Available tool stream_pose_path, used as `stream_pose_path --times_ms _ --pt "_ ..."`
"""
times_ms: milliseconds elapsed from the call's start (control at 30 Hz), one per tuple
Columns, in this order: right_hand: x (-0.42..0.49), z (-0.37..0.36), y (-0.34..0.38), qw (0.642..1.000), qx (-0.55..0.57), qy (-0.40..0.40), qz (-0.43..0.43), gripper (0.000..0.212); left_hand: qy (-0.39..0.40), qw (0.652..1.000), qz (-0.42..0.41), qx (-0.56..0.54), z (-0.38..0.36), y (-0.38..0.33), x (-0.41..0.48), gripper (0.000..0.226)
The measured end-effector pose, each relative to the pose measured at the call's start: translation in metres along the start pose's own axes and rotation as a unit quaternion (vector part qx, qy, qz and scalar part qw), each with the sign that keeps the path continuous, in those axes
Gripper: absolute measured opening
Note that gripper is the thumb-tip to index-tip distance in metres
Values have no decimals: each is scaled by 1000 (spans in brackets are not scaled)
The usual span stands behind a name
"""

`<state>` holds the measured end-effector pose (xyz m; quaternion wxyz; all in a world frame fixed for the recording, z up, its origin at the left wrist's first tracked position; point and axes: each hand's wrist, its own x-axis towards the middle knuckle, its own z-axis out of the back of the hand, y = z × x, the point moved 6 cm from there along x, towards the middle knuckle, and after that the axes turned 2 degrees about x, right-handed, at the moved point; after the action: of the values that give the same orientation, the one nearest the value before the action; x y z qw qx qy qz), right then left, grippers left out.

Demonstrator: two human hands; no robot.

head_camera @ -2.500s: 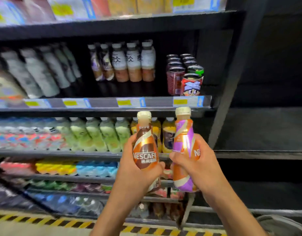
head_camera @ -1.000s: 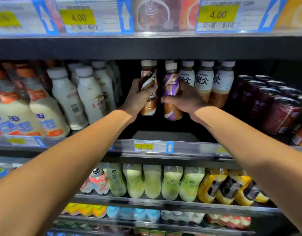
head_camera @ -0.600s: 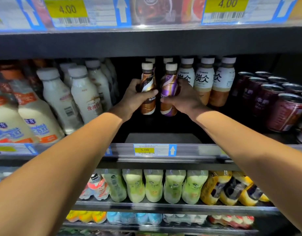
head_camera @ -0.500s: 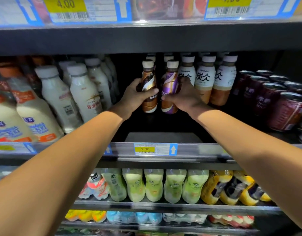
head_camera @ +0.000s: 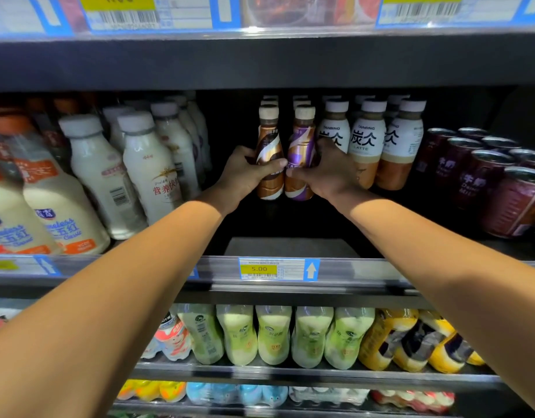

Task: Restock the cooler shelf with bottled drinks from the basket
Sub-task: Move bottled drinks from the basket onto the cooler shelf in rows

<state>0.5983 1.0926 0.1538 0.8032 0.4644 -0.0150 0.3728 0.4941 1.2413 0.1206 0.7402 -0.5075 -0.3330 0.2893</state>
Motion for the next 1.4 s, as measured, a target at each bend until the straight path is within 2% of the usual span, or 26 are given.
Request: stream_pose_path --times_ms 200,467,600,667,733,767,833,933,1100,1167,1233,1300,1333,1400 --pt "1 -2 -4 1000 13 7 -19 58 -7 1000 -18 24 1 -5 -4 58" --pt "4 -6 -8 999 -26 -15 -31 61 -4 999 30 26 0 -9 -10 65" --pt "3 -4 -7 998 -24 41 -42 56 -5 998 37 44 1 -20 -20 68" --pt "-3 1 -4 996 -30 77 -27 51 -22 994 41 98 5 -27 -28 68" --pt "-12 9 1 990 -95 99 0 36 -74 981 30 176 17 -37 -37 58" --pt "-17 15 3 985 -139 99 9 30 -97 973 15 209 23 -43 -42 48" --pt "-31 29 3 971 -224 80 14 33 -101 958 -27 266 28 -56 -56 31" --pt "-73 58 10 935 -346 57 52 31 -36 941 -91 323 15 -71 -81 18" --pt "-168 108 28 878 -465 69 85 25 85 940 -201 262 -28 -93 -165 24" --pt "-200 127 19 870 -486 51 71 19 129 919 -272 253 -52 -105 -203 23" --pt "-236 151 3 867 -496 -13 46 17 158 892 -340 251 -78 -112 -234 23" --pt "-277 176 -20 864 -498 -63 13 20 166 851 -427 257 -109 -117 -265 21" --pt "-296 187 -37 857 -511 -59 -10 20 171 835 -454 260 -126 -116 -280 19" --pt "-332 208 -67 842 -532 -29 -82 18 207 827 -455 257 -163 -107 -307 17"
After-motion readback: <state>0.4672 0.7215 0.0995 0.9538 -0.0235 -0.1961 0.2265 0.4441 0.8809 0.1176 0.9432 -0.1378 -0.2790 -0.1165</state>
